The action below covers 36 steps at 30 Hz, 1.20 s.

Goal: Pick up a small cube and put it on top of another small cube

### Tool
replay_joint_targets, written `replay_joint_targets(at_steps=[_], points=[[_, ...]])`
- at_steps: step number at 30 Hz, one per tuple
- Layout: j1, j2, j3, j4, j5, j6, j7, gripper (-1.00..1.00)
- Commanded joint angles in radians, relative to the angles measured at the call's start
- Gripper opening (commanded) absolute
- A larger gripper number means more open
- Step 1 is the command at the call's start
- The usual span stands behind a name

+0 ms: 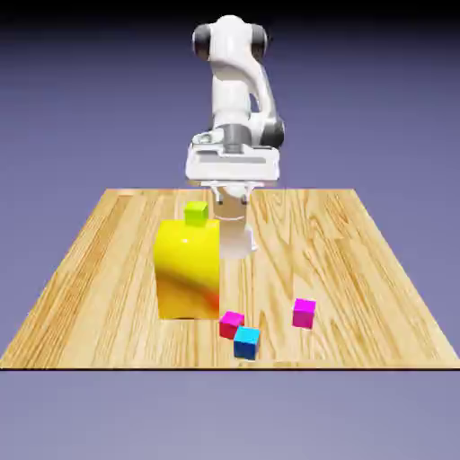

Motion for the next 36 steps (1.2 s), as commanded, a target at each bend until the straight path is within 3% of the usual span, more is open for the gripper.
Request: replay_joint_targets(at_steps=[1,19,27,28,36], points=[[0.034,0.036,-0.009,0.009,0.001,-0.015,-0.039,0.00],[0.622,0.672,-0.171,0.174,0.017,-0.270,-0.717,0.00],[0.557,0.895,-0.092,0.211,0.088,-0.085,-0.768,0.00],[0.557,0.895,-0.092,0.211,0.088,-0.085,-0.768,-1.00],[0.622,0.672,-0.171,0.174,0.017,-0.270,-0.717,-1.00]])
